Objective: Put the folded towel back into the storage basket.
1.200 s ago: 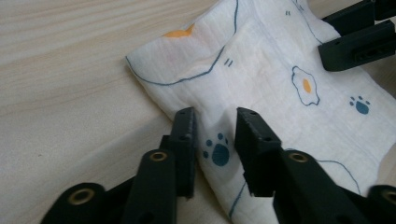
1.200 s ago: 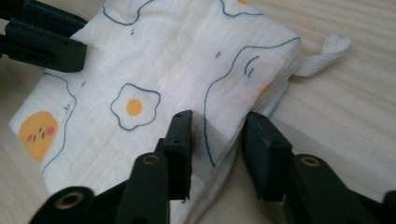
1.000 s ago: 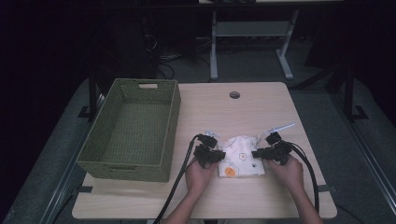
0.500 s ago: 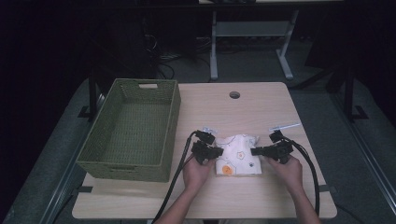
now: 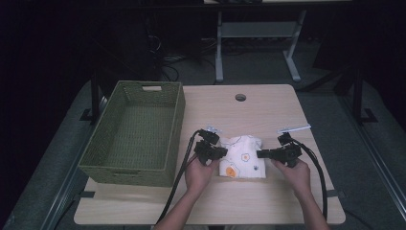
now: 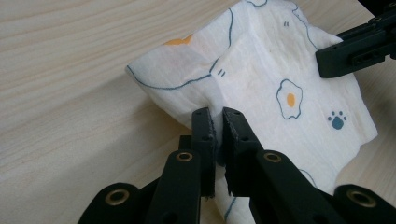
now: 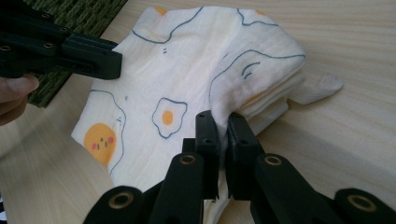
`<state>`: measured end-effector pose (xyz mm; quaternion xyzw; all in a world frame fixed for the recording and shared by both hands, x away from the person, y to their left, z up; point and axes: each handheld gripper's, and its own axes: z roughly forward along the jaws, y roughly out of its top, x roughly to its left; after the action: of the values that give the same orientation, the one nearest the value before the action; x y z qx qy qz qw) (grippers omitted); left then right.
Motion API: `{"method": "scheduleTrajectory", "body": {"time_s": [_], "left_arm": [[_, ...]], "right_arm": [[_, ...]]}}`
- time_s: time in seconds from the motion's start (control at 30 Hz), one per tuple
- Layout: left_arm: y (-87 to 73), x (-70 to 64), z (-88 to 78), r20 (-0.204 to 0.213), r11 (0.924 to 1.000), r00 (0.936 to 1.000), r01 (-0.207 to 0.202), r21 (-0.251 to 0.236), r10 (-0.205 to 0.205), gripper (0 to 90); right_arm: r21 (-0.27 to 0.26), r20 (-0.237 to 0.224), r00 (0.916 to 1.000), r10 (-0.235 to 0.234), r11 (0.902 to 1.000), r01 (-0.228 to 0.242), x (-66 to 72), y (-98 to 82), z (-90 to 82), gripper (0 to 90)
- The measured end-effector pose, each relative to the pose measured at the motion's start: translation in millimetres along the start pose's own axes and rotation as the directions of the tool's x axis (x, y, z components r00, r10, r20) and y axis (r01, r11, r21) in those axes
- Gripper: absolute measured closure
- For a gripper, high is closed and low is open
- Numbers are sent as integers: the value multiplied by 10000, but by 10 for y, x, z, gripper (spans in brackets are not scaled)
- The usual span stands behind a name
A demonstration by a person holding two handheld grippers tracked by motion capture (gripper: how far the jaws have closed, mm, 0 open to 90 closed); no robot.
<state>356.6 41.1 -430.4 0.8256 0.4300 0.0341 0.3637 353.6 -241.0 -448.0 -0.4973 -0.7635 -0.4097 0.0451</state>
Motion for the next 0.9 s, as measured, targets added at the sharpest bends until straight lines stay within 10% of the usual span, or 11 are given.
{"method": "scheduleTrajectory", "body": {"time_s": [0.3, 0.47, 0.9], "left_arm": [[-1, 39, 51, -181, 9990, 9998, -86, 437, 94, 845], [-8, 70, 81, -375, 9983, 9992, -99, 577, 121, 845], [-44, 90, 188, -471, 9919, 9985, -207, 1254, 268, 844]], "right_arm": [[559, 321, 9992, 244, 9981, -262, -25, -3, 103, 798], [884, 820, 9964, 204, 9957, -277, -18, -11, 202, 587], [842, 708, 9972, -220, 9963, 160, 86, 4, 360, 831]]}}
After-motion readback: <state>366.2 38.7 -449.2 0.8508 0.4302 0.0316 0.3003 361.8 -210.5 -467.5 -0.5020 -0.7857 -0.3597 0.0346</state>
